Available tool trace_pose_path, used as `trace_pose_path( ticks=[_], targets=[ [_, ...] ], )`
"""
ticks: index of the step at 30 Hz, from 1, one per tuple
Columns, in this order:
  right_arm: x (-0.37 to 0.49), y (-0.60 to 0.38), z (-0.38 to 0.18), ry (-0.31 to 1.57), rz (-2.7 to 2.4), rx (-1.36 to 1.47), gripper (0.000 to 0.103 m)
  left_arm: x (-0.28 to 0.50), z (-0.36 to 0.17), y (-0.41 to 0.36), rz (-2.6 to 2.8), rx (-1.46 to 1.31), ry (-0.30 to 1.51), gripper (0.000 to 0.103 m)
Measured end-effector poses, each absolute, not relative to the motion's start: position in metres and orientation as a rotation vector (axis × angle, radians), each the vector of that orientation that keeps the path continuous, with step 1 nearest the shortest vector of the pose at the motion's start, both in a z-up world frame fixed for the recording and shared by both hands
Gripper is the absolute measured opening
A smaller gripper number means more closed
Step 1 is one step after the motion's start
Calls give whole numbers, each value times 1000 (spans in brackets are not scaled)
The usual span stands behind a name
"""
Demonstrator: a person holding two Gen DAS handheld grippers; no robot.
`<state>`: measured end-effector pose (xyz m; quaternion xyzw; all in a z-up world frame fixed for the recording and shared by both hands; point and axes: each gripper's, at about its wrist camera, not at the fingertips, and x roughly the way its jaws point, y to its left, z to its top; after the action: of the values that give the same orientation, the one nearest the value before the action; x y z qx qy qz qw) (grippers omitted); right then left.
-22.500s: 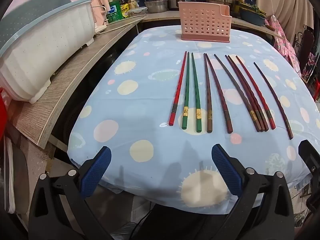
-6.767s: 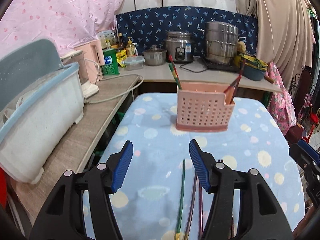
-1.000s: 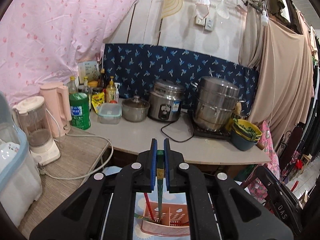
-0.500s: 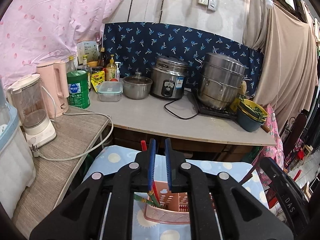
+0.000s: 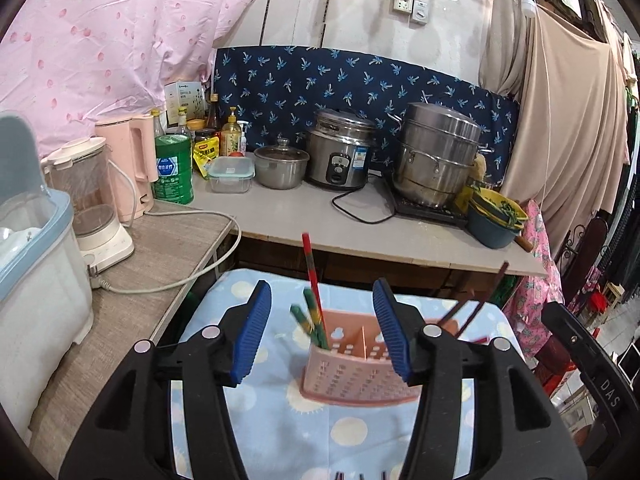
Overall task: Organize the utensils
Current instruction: 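Lift both chopsticks into the pink basket and open both tools, then move both open tools back to the remaining chopsticks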
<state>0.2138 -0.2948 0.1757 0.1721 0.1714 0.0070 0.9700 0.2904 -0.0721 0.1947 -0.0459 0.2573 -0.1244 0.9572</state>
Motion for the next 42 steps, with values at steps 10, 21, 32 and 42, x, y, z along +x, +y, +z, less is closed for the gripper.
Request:
trace_pose_path(
  ticks=[10, 21, 32, 42],
  targets=[
    [151, -267, 147, 407, 33, 308, 28, 231, 156, -53, -229, -38, 586, 54],
    [91, -245, 98, 511, 34, 327, 28, 175, 91, -34, -212, 0, 696, 53],
    [51, -231, 43, 616, 5, 359, 28, 133, 39, -28, -225, 17, 800, 53],
    [22, -216, -2, 711, -14, 358, 28, 109, 0, -25, -237, 22, 892, 53]
  ],
)
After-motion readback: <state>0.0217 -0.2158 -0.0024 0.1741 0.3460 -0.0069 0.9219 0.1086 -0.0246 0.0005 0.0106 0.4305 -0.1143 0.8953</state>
